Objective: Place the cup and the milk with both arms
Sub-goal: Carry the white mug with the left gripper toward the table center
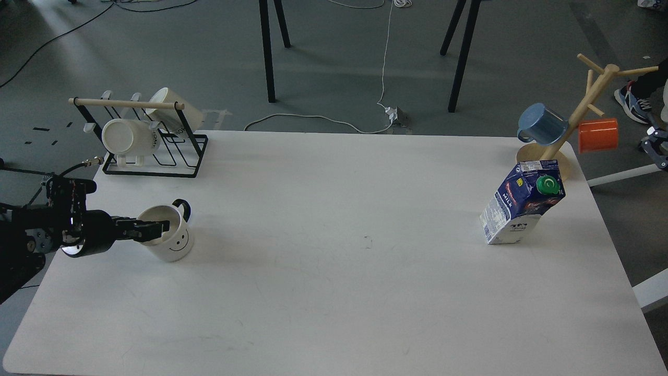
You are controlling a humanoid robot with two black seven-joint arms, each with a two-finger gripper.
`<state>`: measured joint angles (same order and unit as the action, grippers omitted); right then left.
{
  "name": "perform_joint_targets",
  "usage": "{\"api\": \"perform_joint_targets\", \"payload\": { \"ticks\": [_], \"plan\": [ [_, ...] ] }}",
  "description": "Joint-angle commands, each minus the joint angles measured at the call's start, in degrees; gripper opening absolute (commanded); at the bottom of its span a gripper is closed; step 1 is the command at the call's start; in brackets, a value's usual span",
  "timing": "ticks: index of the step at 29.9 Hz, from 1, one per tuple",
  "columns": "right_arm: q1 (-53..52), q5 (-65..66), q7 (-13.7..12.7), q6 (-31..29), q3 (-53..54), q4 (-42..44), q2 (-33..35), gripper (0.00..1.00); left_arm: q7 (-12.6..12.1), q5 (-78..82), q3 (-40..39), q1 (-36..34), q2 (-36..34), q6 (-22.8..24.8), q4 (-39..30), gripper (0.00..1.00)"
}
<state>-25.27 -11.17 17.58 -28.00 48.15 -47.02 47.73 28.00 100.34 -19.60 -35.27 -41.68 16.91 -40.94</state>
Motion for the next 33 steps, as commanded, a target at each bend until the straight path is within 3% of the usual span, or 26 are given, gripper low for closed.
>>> {"api": "perform_joint_targets", "payload": {
  "ticks": [1, 7, 8, 18, 21, 27, 33],
  "plan": [
    [0.0, 0.0, 0.0, 0.0, 0.0, 0.0, 0.0, 0.99, 0.0, 0.0, 0.4, 0.1, -0.1, -0.1, 0.0, 0.41],
    [0.0, 0.0, 0.0, 0.0, -0.1, 0.0, 0.0, 0.99, 0.0, 0.3, 0.9, 0.3, -0.2, -0.3, -0.1, 0.05],
    [0.0, 0.0, 0.0, 0.0, -0.1, 0.0, 0.0, 0.99, 0.0, 0.3, 1.4, 0.1, -0.3, -0.6, -0.1, 0.03],
    [0.0, 0.0, 0.0, 0.0, -0.1, 0.0, -0.1, 0.99, 0.0, 0.3, 2.6, -0.8, -0.4, -2.3, -0.9, 0.01],
    [0.1, 0.0, 0.0, 0.0, -0.1, 0.1, -0.4, 0.99, 0.0, 0.2, 2.2, -2.8, -0.6, -2.1, -3.9, 0.01],
    [0.0, -0.5, 0.0, 0.0, 0.7, 0.5, -0.5, 0.99, 0.0, 0.0, 2.4, -10.2, -0.7, 1.1, -8.0, 0.01],
    [-0.7, -0.5, 0.0, 0.0, 0.9, 4.1, -1.2, 0.99, 0.0, 0.2, 2.7, -15.3, 5.3, 4.8, -12.6, 0.01]
  ]
}}
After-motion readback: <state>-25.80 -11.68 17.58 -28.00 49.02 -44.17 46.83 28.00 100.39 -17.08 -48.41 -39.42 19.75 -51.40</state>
